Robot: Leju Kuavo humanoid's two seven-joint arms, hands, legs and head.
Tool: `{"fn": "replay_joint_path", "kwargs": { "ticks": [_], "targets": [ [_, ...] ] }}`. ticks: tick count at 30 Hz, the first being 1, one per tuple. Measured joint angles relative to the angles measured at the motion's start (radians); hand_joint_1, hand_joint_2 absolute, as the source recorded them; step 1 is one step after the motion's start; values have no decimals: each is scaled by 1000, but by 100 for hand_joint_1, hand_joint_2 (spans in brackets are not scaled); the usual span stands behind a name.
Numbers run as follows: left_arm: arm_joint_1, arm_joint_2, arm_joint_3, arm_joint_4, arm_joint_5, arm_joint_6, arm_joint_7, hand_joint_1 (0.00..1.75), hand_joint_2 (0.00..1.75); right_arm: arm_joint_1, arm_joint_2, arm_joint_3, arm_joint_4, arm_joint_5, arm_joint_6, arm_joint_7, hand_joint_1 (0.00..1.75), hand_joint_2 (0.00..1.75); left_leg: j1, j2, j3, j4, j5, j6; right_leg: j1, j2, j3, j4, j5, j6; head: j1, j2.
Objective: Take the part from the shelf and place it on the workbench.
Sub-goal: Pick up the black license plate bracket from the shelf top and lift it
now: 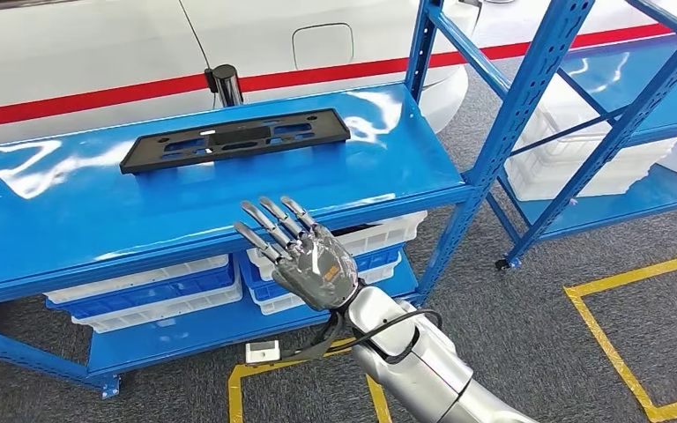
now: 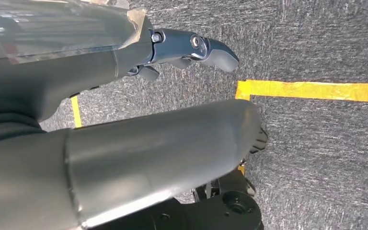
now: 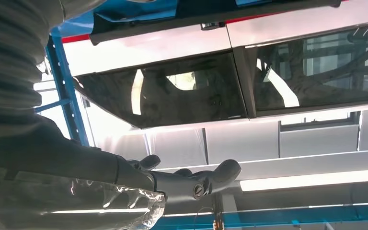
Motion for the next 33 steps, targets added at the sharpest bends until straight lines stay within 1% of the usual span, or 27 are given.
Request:
{"fn": "replay_joint_path", "kwargs": {
  "ticks": [1,2,3,4,5,6,8,10,11,12,14,15,16,17,18,19,20,21,23,25,26,27,29,30,31,32,33],
  "targets": [
    [0,0,0,0,0,0,0,0,0,1,-1,1,2,0,0,0,0,175,0,-1,4,1,-4,-1,-2,0,-7,-3,14,9,0,0],
    [1,-1,0,0,-1,0,0,0,0,2,-2,2,4,0,0,1,0,175,1,-3,10,2,-10,-4,-5,-1,7,-44,41,19,0,0],
    [1,-2,0,0,-2,0,0,0,0,1,-3,3,6,0,0,1,0,175,2,-4,16,3,-16,-8,-9,-3,36,-114,75,30,0,0],
    [1,-3,0,0,-2,0,0,0,0,1,-3,3,6,0,0,1,0,175,1,-5,21,7,-24,-15,-12,-5,69,-183,103,36,0,0],
    [1,-3,0,0,-2,0,0,0,0,1,-3,3,7,0,0,2,0,175,-1,-6,25,10,-32,-21,-14,-6,94,-233,121,33,0,0],
    [1,-2,0,0,-2,0,0,0,0,1,-2,4,7,0,1,2,0,175,-2,-6,27,12,-39,-27,-13,-6,109,-261,128,26,-1,0],
    [0,-1,0,0,-2,0,0,0,0,1,-2,5,8,-1,1,2,0,175,-1,-4,30,12,-48,-37,-9,-2,116,-267,124,5,-2,0],
    [0,-1,0,0,-2,-1,0,0,0,1,0,5,9,-1,1,2,0,175,5,-2,27,27,-61,-45,-10,0,120,-268,119,-9,-2,0],
    [-1,-1,0,0,-2,-1,0,0,0,0,1,6,8,-1,1,2,0,175,8,-1,11,60,-78,-50,-12,0,124,-269,117,-16,-2,0],
    [-1,-1,0,0,-2,-2,0,0,0,0,2,6,8,-1,1,2,0,175,9,0,-18,116,-103,-53,-12,0,128,-269,113,-22,-3,0],
    [0,-1,0,0,-2,-3,0,0,0,1,4,7,9,-1,1,2,0,175,9,1,-101,259,-154,-58,-9,-1,134,-269,107,-31,-3,0],
    [1,-1,0,0,-2,-3,0,0,0,2,4,7,10,-1,1,2,0,175,9,1,-136,308,-161,-58,-7,0,138,-269,104,-34,-3,0],
    [2,-1,0,0,-2,-3,0,0,0,2,4,8,11,-1,1,2,0,175,9,1,-154,319,-147,-56,-6,0,142,-269,101,-35,-3,0],
    [3,-1,0,0,-2,-3,0,0,0,2,4,8,11,-1,1,2,0,175,9,1,-151,289,-114,-52,-4,1,147,-269,97,-35,-3,0],
    [3,0,0,0,-2,-3,0,0,0,2,5,8,11,-1,1,2,0,175,8,1,-129,227,-71,-45,-3,2,153,-269,94,-34,-3,0],
    [2,1,0,0,-2,-3,0,0,0,2,5,8,11,-1,1,2,0,175,6,1,-100,154,-32,-36,-2,3,159,-270,90,-33,-3,0],
    [2,1,0,0,-2,-3,0,0,0,1,6,8,11,-1,1,2,0,175,3,2,-74,93,-7,-29,1,4,163,-270,86,-29,-3,0],
    [1,2,0,0,-2,-3,0,0,0,1,7,8,11,-1,1,2,0,175,-1,2,-58,54,3,-24,2,5,165,-270,82,-24,-3,0],
    [0,4,0,0,-2,-2,0,0,0,1,7,8,11,-1,1,2,0,175,-10,2,-49,34,-2,-18,3,5,167,-273,77,-12,-3,0],
    [1,3,0,0,-3,-1,0,0,0,1,8,8,11,-1,0,2,0,175,-7,1,-33,19,5,-9,3,3,165,-268,72,-1,-2,0],
    [1,3,0,0,-3,0,0,0,0,1,8,8,11,-1,0,2,0,175,-5,1,-24,11,8,-4,4,2,155,-245,62,1,-2,0],
    [1,2,0,0,-3,0,0,0,0,0,8,8,11,-1,0,2,0,175,-2,1,-14,5,11,-1,4,2,132,-200,45,0,-1,0],
    [0,1,0,0,-4,0,1,0,0,2,6,9,13,-2,0,2,0,175,-3,1,-8,4,5,4,2,1,57,-67,-1,-2,0,0],
    [0,1,0,0,-4,0,0,0,0,4,5,9,15,-2,0,2,0,175,-4,1,-5,4,1,5,2,1,20,-12,-14,0,0,0],
    [1,0,0,0,-4,0,-1,0,0,6,4,10,18,-3,-1,2,0,175,-4,0,0,4,-3,4,1,1,1,9,-11,6,0,0],
    [1,0,0,0,-4,0,-2,0,0,7,3,11,20,-3,-1,2,0,175,-4,-2,6,5,-9,3,1,1,3,-12,9,15,0,0],
    [1,-1,0,0,-4,0,-3,0,0,7,2,11,21,-3,-2,2,0,175,-4,-3,14,5,-15,0,0,0,25,-70,42,24,0,0]
  ]
}}
